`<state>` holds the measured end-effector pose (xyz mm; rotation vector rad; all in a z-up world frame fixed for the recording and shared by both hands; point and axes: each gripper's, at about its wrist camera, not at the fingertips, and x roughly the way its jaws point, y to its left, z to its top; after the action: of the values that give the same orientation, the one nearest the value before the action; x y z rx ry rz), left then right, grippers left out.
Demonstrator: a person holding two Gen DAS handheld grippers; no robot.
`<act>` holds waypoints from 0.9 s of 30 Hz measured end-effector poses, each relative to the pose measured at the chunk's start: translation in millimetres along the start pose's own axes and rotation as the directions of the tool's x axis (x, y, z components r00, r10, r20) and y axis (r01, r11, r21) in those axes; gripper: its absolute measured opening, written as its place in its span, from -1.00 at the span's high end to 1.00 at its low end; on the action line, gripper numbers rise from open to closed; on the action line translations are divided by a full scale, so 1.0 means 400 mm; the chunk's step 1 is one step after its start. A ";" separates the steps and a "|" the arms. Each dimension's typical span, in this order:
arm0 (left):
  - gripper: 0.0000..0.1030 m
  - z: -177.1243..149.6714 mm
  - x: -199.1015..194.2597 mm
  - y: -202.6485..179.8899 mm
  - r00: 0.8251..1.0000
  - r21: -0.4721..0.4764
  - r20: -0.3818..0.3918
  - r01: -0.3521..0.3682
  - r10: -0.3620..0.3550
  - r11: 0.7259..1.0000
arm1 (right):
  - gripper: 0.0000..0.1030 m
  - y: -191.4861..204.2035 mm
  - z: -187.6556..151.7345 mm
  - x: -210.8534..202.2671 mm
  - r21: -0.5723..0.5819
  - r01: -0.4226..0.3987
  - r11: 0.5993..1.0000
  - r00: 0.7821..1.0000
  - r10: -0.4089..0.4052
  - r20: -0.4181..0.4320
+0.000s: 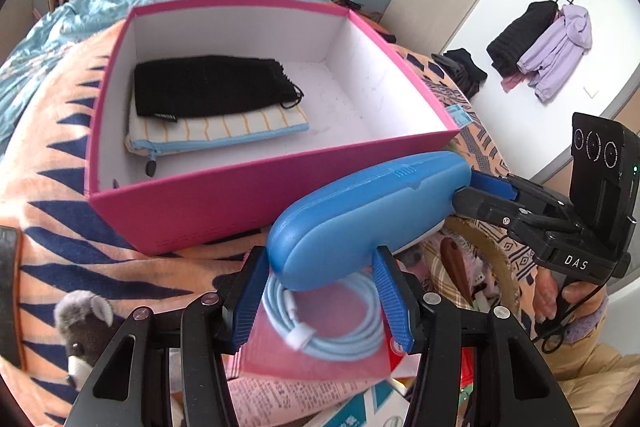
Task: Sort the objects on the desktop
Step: 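Lift the blue case with both grippers over the pink box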
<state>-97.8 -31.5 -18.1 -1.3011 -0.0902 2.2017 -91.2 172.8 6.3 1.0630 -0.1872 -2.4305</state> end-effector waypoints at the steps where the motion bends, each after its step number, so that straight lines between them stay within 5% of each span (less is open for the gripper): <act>1: -0.05 0.000 -0.010 -0.003 1.000 0.006 0.008 -0.006 0.006 1.000 | 0.12 0.004 0.001 -0.004 -0.001 -0.003 1.000 1.000 0.003 0.001; 27: -0.05 0.019 -0.137 -0.009 0.990 0.023 0.111 -0.091 0.088 0.996 | 0.12 0.089 0.060 -0.039 -0.082 -0.030 0.996 0.998 0.034 0.048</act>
<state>-82.6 -54.6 29.9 -1.1890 -0.0442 2.3422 -86.3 147.5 44.1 0.9576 -0.1197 -2.4156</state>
